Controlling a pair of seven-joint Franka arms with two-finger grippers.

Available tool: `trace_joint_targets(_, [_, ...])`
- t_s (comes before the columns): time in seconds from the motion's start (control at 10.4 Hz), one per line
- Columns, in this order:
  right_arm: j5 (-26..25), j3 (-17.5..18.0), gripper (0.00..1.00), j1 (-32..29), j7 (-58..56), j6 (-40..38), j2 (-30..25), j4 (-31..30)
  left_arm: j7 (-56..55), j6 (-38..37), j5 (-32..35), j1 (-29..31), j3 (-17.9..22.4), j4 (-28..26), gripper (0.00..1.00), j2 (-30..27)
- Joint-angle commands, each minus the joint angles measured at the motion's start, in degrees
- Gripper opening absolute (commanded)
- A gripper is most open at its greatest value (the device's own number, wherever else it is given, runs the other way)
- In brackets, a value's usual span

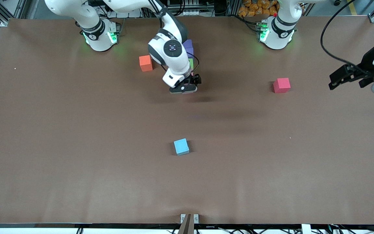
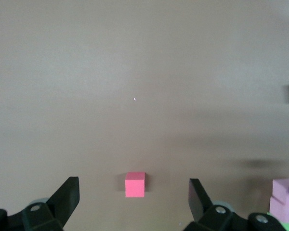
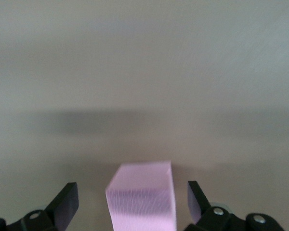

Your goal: Arrange blocks into number 1

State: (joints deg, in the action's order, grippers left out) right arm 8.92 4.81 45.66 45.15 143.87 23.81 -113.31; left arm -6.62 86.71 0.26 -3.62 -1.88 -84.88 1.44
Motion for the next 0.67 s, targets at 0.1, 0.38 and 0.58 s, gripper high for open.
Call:
trace_joint_targets(0.1, [-5.63,0.82,1.0,-15.03,-1.01,-5.68,-10.44,1.14,3.1,-5.47,-0.88,-0.85,0.12,3.47,1.0,0.49])
trace_joint_targets(0.38, [-12.09,0.82,1.0,-27.33,-10.22,-30.51,-10.11,18.16,7.14,-7.17,-0.79,-0.16,0.47,4.81,1.0,0.5])
trace_joint_targets(0.58, [-11.56,0.82,1.0,-33.41,-16.03,-38.1,-10.28,23.55,6.53,-7.16,-0.96,-0.07,0.39,5.33,1.0,0.5])
